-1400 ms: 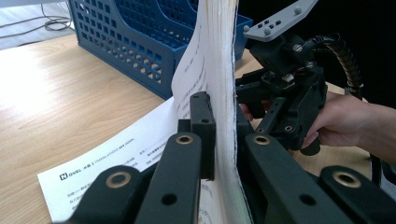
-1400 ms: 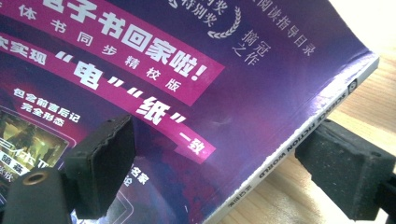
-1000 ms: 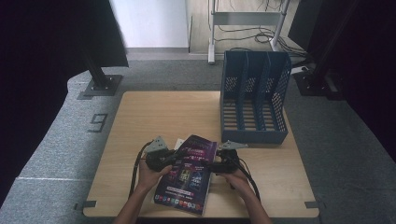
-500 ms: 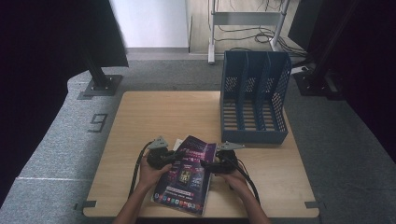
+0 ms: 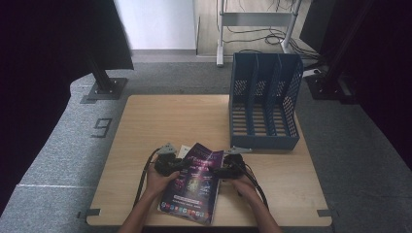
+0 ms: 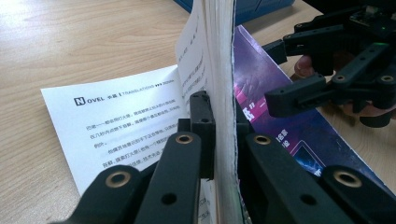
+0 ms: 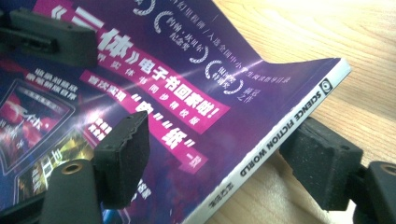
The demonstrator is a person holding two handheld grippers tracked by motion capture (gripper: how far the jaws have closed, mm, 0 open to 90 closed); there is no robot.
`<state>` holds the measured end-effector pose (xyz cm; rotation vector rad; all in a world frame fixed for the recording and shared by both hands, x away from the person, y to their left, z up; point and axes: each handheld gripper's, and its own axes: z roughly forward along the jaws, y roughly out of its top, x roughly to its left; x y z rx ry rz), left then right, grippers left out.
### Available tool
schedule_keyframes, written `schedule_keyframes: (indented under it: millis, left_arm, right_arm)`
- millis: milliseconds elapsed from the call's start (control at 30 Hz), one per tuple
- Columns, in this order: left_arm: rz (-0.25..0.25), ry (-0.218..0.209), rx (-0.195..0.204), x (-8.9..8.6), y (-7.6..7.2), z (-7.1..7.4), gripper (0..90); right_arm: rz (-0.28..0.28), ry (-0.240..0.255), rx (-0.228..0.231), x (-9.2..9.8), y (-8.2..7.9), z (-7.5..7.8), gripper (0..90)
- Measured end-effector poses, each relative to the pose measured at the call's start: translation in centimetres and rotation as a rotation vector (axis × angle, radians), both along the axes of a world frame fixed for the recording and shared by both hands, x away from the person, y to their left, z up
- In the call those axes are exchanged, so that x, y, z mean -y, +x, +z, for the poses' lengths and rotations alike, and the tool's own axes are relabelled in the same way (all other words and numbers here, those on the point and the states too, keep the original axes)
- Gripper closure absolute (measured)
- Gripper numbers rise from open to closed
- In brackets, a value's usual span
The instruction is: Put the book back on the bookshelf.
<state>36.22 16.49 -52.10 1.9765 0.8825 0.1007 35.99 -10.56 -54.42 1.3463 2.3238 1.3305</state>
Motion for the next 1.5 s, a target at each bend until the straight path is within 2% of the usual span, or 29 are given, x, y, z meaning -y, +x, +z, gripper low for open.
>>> schedule_keyframes:
  millis: [300, 467, 767, 933, 967, 1133, 1233, 1500]
  left_arm:
    - [0.008, 0.006, -0.014, 0.0, 0.1, -0.3, 87.0]
    - [0.013, -0.008, -0.029, -0.1, 0.3, -0.6, 86.9]
    - [0.013, -0.001, -0.027, 0.0, 0.2, -0.5, 87.0]
    - [0.019, 0.002, -0.026, 0.0, 0.1, -0.6, 86.9]
    - [0.020, 0.003, -0.026, 0.0, 0.1, -0.6, 87.0]
    - [0.019, 0.004, -0.027, 0.0, 0.1, -0.5, 86.8]
    - [0.022, 0.002, -0.026, 0.0, 0.1, -0.4, 86.6]
    - [0.025, -0.027, -0.009, -0.6, -0.1, 0.3, 84.9]
  right_arm:
    - [-0.015, 0.044, -0.031, -0.3, 0.9, -0.3, 31.2]
    - [-0.001, 0.023, -0.032, -1.0, 1.0, -0.4, 33.7]
    - [-0.012, 0.019, -0.053, -1.2, 1.7, -0.5, 48.1]
    - [-0.009, 0.034, -0.068, -1.2, 1.9, -0.5, 52.5]
    - [-0.011, 0.032, -0.064, -1.2, 1.9, -0.6, 56.1]
    - [-0.014, 0.062, -0.085, -0.8, 1.9, -0.5, 62.9]
    - [-0.013, 0.062, -0.082, -0.8, 1.8, -0.4, 63.8]
    - [0.004, 0.088, -0.013, -0.7, 1.1, 0.7, 66.5]
